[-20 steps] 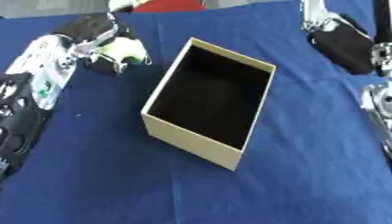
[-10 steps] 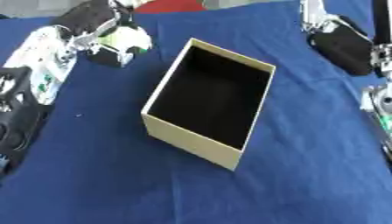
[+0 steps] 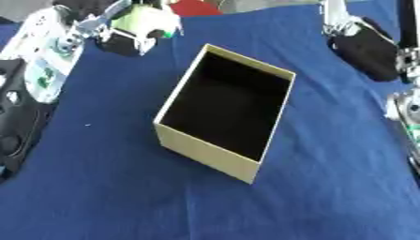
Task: Pick up objects on the table and place them in the box.
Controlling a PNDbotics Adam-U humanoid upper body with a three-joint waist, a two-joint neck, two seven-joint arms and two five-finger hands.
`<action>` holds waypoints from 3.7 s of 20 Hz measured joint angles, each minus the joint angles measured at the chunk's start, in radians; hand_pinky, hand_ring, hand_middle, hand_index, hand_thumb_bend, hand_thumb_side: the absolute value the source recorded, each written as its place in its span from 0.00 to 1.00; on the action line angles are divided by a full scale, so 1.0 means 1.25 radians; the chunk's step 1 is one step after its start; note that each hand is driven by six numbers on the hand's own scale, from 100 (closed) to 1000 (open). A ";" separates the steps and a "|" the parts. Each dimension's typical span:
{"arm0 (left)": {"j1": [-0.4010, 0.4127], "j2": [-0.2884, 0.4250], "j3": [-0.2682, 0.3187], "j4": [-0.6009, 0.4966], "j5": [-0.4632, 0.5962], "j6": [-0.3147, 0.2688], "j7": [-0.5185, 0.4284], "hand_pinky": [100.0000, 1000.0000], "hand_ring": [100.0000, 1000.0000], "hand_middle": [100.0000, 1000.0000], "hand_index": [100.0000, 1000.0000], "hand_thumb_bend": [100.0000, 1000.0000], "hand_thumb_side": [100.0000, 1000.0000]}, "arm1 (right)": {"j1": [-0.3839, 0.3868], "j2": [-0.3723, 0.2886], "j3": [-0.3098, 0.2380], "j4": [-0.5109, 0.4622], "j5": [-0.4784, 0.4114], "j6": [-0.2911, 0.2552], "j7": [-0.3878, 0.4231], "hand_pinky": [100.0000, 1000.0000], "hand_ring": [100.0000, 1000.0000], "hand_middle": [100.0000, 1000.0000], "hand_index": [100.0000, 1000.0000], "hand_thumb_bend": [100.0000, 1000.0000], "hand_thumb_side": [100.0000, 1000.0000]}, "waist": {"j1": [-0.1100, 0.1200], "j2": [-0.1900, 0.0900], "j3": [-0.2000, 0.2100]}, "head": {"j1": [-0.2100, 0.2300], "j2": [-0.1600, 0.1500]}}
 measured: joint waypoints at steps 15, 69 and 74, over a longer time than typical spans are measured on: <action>-0.005 -0.031 -0.122 -0.119 0.090 -0.037 -0.048 0.24 0.43 0.38 0.52 0.00 0.04 | -0.001 0.001 0.000 0.000 0.000 -0.002 0.001 0.88 0.73 0.73 0.88 0.00 0.50 | 0.000 -0.002 -0.002 | 0.004 -0.001; 0.122 -0.113 -0.017 -0.274 0.030 0.005 -0.037 0.56 0.75 0.66 0.77 0.44 0.39 | 0.010 0.015 -0.006 0.000 0.001 -0.007 -0.008 0.88 0.73 0.73 0.88 0.00 0.50 | -0.005 -0.005 0.017 | 0.006 0.000; 0.179 -0.062 0.070 -0.375 0.082 0.066 0.025 0.53 0.72 0.62 0.76 0.42 0.37 | 0.010 0.014 -0.010 0.000 0.001 -0.006 -0.008 0.88 0.73 0.73 0.88 0.00 0.50 | -0.007 -0.006 0.023 | -0.004 0.000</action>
